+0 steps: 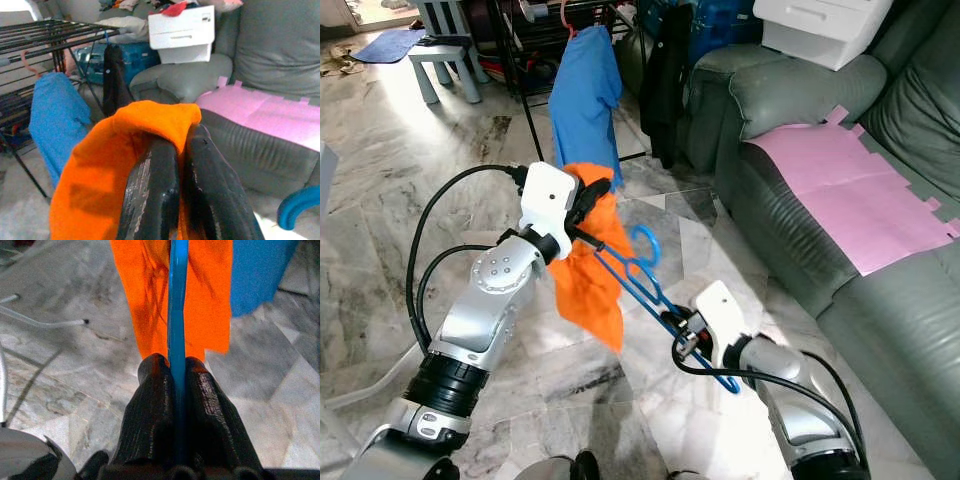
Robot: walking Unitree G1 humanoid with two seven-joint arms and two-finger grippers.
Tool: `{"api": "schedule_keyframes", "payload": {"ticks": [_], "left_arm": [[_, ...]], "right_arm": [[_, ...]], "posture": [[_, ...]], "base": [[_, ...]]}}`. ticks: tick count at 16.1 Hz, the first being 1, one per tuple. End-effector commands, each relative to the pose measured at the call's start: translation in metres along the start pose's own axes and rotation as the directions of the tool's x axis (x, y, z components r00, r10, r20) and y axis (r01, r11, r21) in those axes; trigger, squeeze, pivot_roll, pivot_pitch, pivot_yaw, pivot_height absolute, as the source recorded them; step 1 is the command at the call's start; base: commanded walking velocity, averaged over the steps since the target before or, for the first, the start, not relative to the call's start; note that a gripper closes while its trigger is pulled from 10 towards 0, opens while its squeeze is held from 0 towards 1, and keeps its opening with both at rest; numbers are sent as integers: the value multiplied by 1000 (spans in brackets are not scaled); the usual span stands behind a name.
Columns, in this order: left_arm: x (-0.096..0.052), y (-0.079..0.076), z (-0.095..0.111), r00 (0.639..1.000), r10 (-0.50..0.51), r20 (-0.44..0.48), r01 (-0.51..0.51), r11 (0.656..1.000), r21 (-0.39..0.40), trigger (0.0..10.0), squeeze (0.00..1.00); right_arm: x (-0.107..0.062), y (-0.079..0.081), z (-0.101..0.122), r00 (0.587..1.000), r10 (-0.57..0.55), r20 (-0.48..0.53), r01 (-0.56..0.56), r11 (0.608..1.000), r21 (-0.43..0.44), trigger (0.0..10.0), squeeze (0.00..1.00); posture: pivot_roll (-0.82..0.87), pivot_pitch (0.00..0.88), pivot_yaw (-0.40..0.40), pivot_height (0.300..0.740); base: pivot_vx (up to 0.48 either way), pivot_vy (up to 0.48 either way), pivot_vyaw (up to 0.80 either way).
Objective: Hang hanger
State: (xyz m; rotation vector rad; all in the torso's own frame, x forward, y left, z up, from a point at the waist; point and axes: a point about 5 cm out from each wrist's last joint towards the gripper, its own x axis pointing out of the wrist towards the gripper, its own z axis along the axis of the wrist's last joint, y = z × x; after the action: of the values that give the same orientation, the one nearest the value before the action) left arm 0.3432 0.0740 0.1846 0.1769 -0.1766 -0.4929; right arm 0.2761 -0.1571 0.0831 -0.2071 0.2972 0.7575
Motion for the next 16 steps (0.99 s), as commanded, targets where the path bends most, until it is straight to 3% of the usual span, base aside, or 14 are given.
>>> {"api": "schedule_keyframes", "payload": {"ticks": [1, 5, 11, 13, 16], "left_arm": [[2, 2, 3, 1000, 8, 12, -8, 999, 35, 10000, 0], [3, 6, -4, 999, 35, -7, -34, 996, 83, 10000, 0], [-4, -8, 17, 982, -123, 142, 124, 992, -2, 10000, 0], [-7, -9, 23, 972, -162, 171, 166, 986, -9, 10000, 0], [-14, -13, 22, 961, -230, 152, 236, 971, -25, 10000, 0]], "right_arm": [[-2, 5, 10, 998, 52, 26, -51, 998, -25, 10000, 0], [-6, 12, 23, 991, 132, 37, -130, 989, -66, 10000, 0], [-5, 15, 0, 988, 141, -60, -143, 989, -29, 10000, 0], [-5, 13, -9, 989, 115, -96, -119, 992, -38, 10000, 0], [-3, -6, -7, 997, -51, -65, 46, 996, -71, 10000, 0]], "posture": [[-65, 97, 26, 740], [-71, 99, 29, 740], [-60, 106, 19, 740], [-59, 106, 17, 740], [-65, 111, 20, 740]], "base": [[0, 0, 0], [0, 0, 0], [0, 0, 0], [0, 0, 0], [0, 0, 0]]}}
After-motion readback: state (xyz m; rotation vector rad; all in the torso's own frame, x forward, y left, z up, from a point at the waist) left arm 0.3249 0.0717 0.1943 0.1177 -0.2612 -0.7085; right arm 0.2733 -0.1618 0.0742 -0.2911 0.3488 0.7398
